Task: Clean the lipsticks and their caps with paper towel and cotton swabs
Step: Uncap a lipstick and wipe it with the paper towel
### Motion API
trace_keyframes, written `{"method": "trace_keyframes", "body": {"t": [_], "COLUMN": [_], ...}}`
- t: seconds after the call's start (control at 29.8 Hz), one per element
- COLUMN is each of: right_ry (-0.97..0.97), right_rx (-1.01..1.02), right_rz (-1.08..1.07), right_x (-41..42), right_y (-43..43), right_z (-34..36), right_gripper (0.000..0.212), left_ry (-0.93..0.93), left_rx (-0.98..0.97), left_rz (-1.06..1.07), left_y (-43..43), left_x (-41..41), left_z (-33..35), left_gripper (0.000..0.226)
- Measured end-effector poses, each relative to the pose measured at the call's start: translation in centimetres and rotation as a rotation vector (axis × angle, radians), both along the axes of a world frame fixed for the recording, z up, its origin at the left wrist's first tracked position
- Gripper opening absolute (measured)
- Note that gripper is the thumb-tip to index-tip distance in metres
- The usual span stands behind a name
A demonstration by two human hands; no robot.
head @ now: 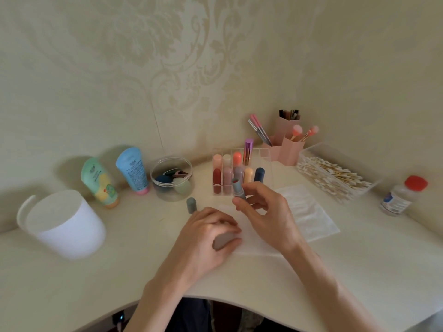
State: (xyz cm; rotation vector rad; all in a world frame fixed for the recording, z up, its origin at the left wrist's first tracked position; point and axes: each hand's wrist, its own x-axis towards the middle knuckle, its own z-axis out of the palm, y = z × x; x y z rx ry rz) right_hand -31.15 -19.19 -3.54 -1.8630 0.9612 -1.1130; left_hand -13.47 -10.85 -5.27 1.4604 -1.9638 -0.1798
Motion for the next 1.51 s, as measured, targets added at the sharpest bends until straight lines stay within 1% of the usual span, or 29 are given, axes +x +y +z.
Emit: {"method": "trace_keyframes", "body": {"t": [0.07, 0.13, 0.2, 0.23, 0.34, 0.37, 0.47, 0.57, 0.7, 0.77, 0.91, 1.04, 1.17, 1.34, 1.44, 1.51], "right_ry": [0.008, 0.018, 0.015, 0.01, 0.004, 0.002, -0.005, -0.009, -0.069, -0.097, -0.118, -0.183, -0.23, -0.197, -0.105, -0.086], "right_rx": [0.004, 0.009, 0.017, 0.015, 0.006, 0.009, 0.019, 0.028, 0.068, 0.092, 0.15, 0.131, 0.131, 0.153, 0.086, 0.071], "right_rz": [0.02, 0.041, 0.06, 0.069, 0.087, 0.088, 0.084, 0.089, 0.097, 0.148, 0.229, 0.203, 0.213, 0.243, 0.219, 0.23], "right_x": [0.0, 0.1, 0.0, 0.0, 0.2, 0.2, 0.2, 0.1, 0.4, 0.3, 0.0, 0.3, 0.7, 0.7, 0.8, 0.9], "right_y": [0.1, 0.2, 0.2, 0.3, 0.6, 0.6, 0.7, 0.6, 0.6, 0.5, 0.2, 0.5, 0.7, 0.7, 0.7, 0.7], "right_z": [0.1, 0.1, 0.1, 0.2, 0.6, 0.6, 0.5, 0.4, 0.5, 0.5, 0.5, 0.5, 0.4, 0.1, -0.3, -0.3], "right_gripper": [0.017, 0.018, 0.022, 0.024, 0.027, 0.028, 0.026, 0.028, 0.031, 0.029, 0.02, 0.022, 0.026, 0.021, 0.019, 0.023], "left_ry": [0.032, 0.113, 0.263, 0.356, 0.687, 0.753, 0.851, 0.93, 0.972, 1.006, 1.033, 1.068, 1.056, 1.038, 0.963, 0.943], "left_rx": [-0.002, -0.036, -0.106, -0.127, -0.05, -0.034, -0.044, -0.034, -0.048, -0.061, -0.086, -0.07, -0.067, -0.146, -0.182, -0.187], "left_rz": [-0.027, 0.006, 0.093, 0.134, 0.164, 0.166, 0.18, 0.174, 0.192, 0.198, 0.197, 0.162, 0.101, 0.13, 0.133, 0.141], "left_y": [0.4, 0.5, 0.3, 0.2, -0.6, -0.8, -1.2, -1.1, -0.9, -0.9, -0.7, -0.7, -0.7, -0.9, -0.9, -0.9], "left_x": [-0.2, -0.3, -0.2, -0.2, -0.6, -0.8, -1.3, -1.4, -1.5, -1.4, -1.4, -1.5, -1.7, -1.3, -1.2, -1.2], "left_z": [0.3, 0.9, 1.8, 2.2, 3.1, 3.1, 2.8, 2.6, 2.8, 2.9, 3.0, 3.1, 3.6, 3.1, 2.7, 2.5], "left_gripper": [0.02, 0.014, 0.008, 0.009, 0.02, 0.02, 0.014, 0.014, 0.015, 0.015, 0.012, 0.016, 0.019, 0.017, 0.011, 0.009]}}
